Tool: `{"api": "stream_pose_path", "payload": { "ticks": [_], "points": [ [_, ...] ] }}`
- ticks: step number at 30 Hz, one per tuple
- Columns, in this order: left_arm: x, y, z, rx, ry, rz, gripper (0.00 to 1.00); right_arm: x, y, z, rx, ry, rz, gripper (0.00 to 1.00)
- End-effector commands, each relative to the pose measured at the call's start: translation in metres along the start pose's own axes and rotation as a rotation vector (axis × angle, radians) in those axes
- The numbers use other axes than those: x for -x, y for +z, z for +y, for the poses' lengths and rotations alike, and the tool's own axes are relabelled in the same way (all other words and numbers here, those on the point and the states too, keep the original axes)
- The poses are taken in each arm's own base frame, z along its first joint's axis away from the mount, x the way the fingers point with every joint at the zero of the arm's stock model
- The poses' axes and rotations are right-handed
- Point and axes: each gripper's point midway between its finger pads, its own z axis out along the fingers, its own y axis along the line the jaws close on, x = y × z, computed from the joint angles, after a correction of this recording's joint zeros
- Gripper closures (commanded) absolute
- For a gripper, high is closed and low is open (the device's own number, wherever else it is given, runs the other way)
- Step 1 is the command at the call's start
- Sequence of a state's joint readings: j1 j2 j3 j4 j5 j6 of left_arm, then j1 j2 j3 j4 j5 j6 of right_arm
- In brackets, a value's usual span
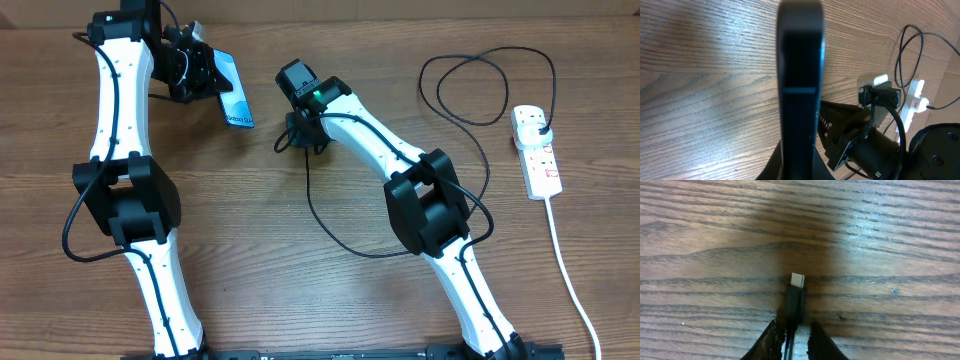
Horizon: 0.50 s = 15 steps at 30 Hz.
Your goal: Plug charger to phone and switch on socket
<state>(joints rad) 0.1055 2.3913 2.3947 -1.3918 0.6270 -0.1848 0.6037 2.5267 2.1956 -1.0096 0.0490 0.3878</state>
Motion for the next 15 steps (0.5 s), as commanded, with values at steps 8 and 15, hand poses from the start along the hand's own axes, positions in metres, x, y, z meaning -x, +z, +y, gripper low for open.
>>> {"api": "stream_pose_path", "payload": {
  "ticks": [8, 15],
  "points": [
    [0.0031, -0.0214, -0.0155, -0.029, 0.035, -0.048, 0.96, -0.0067, 0.0118, 0.0046, 0.018, -0.007, 0.024, 0.88],
    [0.0033, -0.0214, -0.0168, -0.036, 0.036, -0.048, 0.96, -0.0097, 0.0118, -0.0001, 0.010, 0.002, 0.042, 0.78]
  ]
}}
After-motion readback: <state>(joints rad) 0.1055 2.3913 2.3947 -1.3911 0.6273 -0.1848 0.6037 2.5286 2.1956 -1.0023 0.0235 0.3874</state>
